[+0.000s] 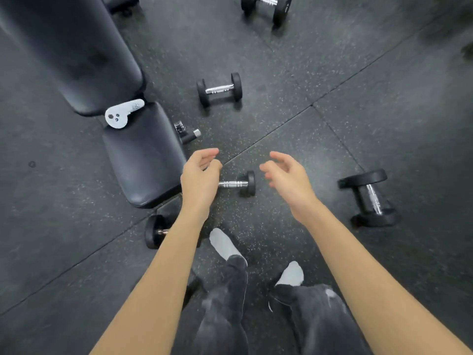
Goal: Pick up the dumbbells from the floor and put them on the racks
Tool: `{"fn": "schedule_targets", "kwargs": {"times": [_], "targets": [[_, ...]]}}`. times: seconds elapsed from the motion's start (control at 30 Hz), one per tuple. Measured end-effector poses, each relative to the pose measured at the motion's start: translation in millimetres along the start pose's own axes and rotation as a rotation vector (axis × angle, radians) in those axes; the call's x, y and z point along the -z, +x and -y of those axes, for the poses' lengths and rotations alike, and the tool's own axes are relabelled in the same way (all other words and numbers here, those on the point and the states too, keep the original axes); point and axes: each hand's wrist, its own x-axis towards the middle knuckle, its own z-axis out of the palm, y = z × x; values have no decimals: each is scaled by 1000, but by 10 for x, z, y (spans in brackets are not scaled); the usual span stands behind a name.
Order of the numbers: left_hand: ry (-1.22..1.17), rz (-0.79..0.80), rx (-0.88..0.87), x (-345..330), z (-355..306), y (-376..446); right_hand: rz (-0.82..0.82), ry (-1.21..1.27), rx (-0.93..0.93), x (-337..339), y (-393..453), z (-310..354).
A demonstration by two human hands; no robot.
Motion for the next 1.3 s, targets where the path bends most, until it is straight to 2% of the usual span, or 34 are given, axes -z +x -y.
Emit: {"fn": "schedule_targets", "kwargs": {"times": [0.13,0.27,0.43,0.57,0.67,0.77,0.83,0.93,1.1,1.3], "targets": [[79,112,139,-181,664,659,-73,32,-71,-276,713,-336],[166,165,306,-388,1404,1181,-72,26,-175,-569,1360,-872],[227,62,309,-709,2306,1827,-71,-57,-279,-1023,2253,-1634],[263,-1,353,-971,2932,2392,-130,-235,-313,-1341,3013,-2221],[269,4,423,-1158,3241,2777,-193,-315,-352,-1449,3492,-2499],[263,13,566,-1294,3493,3067,-238,-244,-499,-1405,3816,-2675],[256,2,657,-1303,3610,3196,-209,-159,-587,-1403,3934,-2791],[298,74,712,-1299,3714,3323,-182,-204,-570,-1393,4037,-2923],[296,67,681,-1264,3623,3159,-83,-152,-511,-1282,3900,-2957],[228,41,553,-1140,3127,2722,-98,-88,-413,-1045,3478,-2654]]}}
